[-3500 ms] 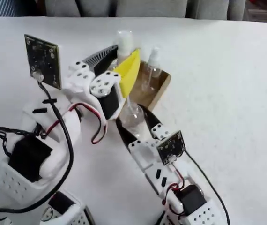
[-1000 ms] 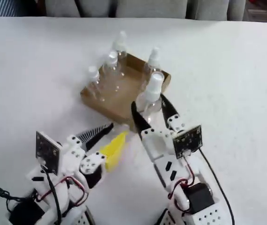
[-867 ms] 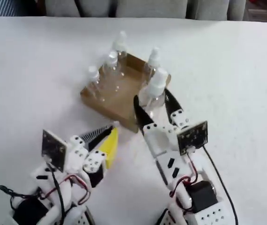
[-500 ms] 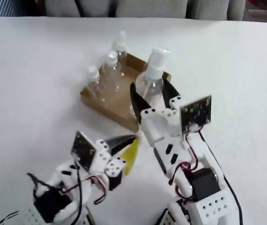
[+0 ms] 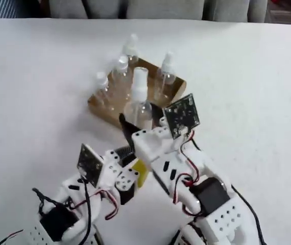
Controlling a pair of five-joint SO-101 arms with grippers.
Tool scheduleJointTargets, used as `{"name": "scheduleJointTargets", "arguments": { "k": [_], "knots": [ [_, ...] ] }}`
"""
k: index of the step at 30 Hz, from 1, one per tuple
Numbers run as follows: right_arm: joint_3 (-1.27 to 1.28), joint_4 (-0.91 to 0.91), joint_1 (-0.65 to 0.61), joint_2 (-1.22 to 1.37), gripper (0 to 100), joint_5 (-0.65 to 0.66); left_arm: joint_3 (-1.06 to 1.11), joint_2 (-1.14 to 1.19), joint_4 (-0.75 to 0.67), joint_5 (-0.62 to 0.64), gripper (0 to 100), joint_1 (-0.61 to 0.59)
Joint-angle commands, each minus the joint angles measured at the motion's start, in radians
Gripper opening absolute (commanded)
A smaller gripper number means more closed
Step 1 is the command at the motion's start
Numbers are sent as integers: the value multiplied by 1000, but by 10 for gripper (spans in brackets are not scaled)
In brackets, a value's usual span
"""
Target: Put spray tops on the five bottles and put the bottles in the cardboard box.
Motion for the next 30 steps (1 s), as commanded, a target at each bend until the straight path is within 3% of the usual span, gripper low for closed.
{"name": "scheduleJointTargets", "arguments": {
  "k": [1,8,19,30],
  "knots": [
    [-63,53,-15,-74,15,-11,44,-8,-104,-12,20,-22],
    [-153,268,-113,-116,15,-9,118,-7,-233,-12,20,-93],
    [-133,271,-108,-114,15,84,121,-7,-229,-12,20,-84],
    [-118,82,159,62,15,130,-34,-8,146,-14,20,-93]
  ]
}}
